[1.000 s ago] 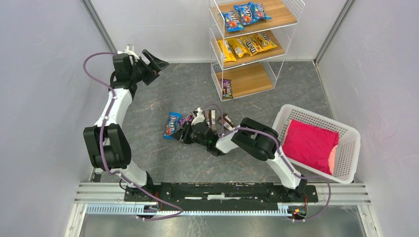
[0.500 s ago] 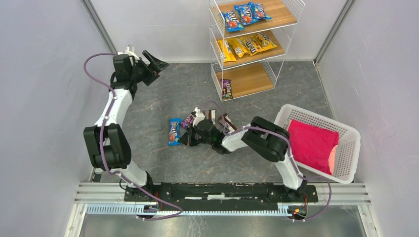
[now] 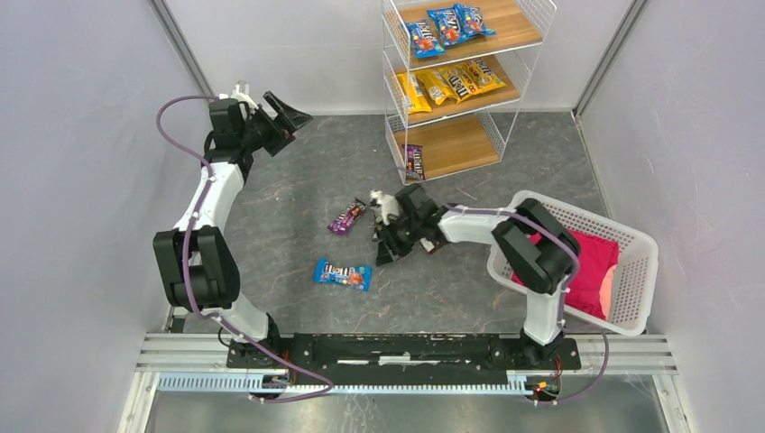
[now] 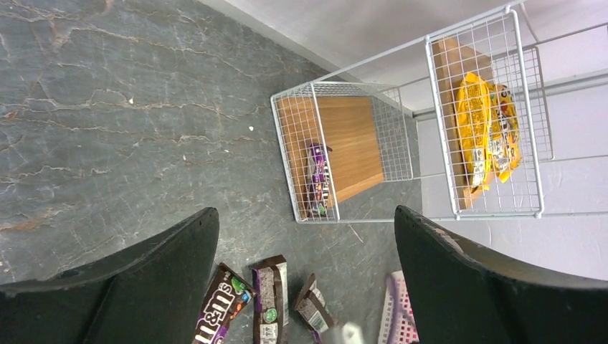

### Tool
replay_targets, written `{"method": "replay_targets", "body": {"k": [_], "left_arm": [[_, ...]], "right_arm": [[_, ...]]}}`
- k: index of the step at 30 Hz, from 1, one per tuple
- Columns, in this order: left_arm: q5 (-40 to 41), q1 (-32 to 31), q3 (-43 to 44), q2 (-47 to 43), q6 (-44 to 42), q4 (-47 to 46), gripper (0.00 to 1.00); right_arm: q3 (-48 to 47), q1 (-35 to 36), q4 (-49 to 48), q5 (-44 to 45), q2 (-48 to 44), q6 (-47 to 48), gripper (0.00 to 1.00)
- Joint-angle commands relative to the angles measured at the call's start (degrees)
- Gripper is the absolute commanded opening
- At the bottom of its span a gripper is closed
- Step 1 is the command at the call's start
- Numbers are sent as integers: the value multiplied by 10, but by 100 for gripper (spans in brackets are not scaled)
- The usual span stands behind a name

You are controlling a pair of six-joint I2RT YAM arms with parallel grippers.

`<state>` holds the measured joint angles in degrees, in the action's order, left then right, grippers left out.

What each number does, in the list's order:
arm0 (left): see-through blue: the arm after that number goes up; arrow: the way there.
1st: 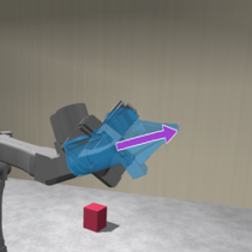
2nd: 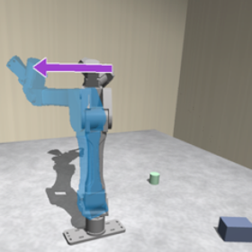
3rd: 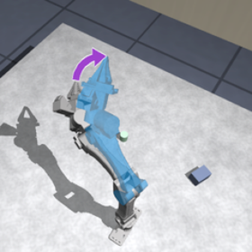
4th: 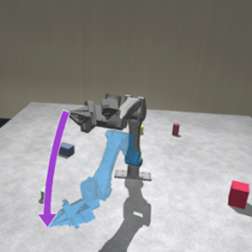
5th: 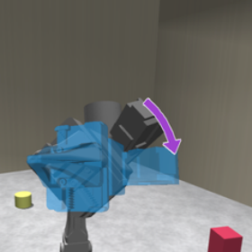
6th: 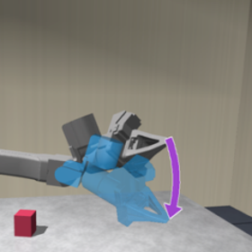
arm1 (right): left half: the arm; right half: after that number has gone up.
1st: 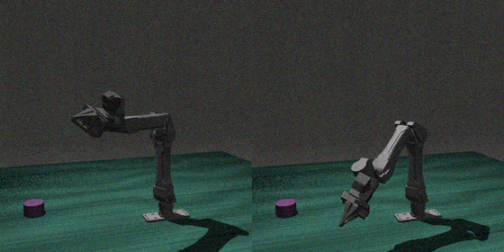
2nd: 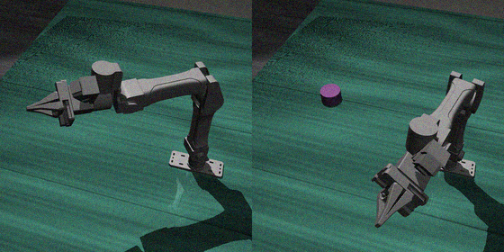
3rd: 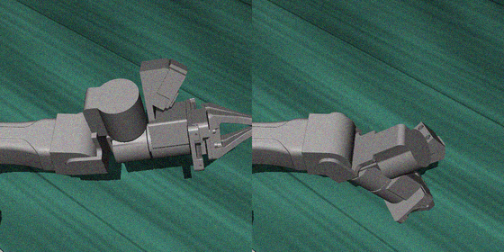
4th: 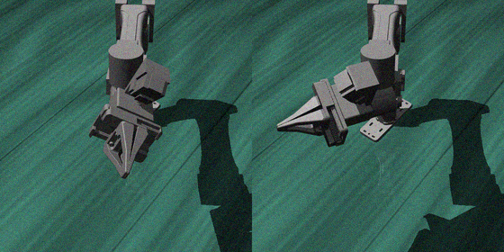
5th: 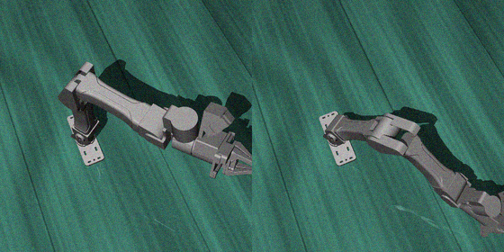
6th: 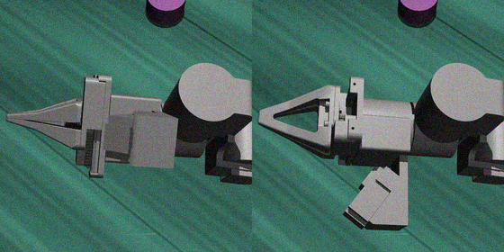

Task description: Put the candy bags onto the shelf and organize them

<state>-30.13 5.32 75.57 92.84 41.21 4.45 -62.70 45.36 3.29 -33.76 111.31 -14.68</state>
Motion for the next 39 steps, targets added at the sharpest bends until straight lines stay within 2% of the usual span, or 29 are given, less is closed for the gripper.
{"method": "replay_targets", "body": {"k": [1,4,7,10,13,24,28,32,34,36,39], "left_arm": [[-4,-8,4,-8,15,-16,97],[-3,-8,4,-10,14,-16,97],[-1,-8,4,-13,12,-16,97],[-5,-8,5,-14,15,-16,97],[-3,-8,3,-15,15,-16,97],[-1,-16,1,-12,15,-16,97],[32,-56,19,-10,-23,19,97],[134,-149,59,-9,-101,100,99],[153,-184,74,-6,-111,132,99],[116,-188,51,-22,-75,123,96],[116,-189,-42,-100,-36,93,93]], "right_arm": [[51,-57,37,52,-89,11,43],[119,-53,-73,52,-126,-84,55],[219,-34,-236,17,-146,-200,58],[259,-3,-319,25,-139,-251,62],[252,17,-330,49,-112,-264,65],[259,25,-449,101,-57,-332,66],[257,28,-404,131,-73,-309,66],[289,29,-395,159,-111,-298,67],[308,29,-390,163,-137,-288,69],[324,29,-378,170,-160,-278,71],[357,26,-399,162,-183,-290,73]]}}
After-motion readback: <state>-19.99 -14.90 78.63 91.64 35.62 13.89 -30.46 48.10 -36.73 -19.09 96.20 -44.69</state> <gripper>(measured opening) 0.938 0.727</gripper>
